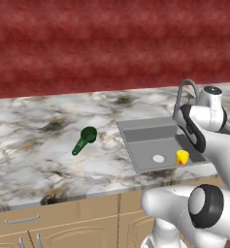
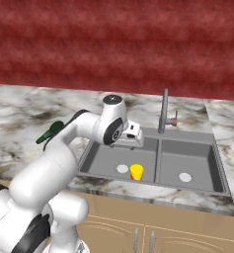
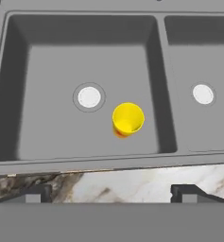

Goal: Move any existing items from the left basin to the right basin for drying. Then move the measuring cup from the counter to the left basin of the sink for washing.

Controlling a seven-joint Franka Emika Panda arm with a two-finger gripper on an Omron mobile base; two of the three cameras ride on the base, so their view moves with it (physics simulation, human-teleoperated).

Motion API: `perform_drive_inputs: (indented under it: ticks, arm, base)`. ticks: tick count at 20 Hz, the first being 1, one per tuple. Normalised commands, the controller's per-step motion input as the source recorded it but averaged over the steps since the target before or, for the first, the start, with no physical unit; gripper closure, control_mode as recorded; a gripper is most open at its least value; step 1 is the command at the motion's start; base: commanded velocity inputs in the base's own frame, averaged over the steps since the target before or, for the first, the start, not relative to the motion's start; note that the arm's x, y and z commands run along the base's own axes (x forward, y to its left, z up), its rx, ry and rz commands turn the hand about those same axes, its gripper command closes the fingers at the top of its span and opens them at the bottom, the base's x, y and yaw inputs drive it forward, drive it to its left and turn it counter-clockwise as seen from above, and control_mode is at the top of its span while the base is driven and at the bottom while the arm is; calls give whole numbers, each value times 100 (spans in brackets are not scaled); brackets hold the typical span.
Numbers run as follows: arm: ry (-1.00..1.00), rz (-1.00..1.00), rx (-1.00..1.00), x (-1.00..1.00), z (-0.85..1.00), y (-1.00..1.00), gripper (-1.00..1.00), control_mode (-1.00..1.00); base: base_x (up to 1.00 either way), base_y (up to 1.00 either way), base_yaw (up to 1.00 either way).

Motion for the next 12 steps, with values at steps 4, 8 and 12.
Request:
perform_drive_inputs:
  ticks: [4, 8, 12]
  arm:
    - [5, -5, 0, 27, -18, -4, -100, -100]
    - [3, -6, 0, 24, -11, -5, -100, -100]
    - [2, -3, 0, 16, -10, -2, -100, -100]
  base:
    - [0, 0, 0]
    - [0, 0, 0]
    - [0, 0, 0]
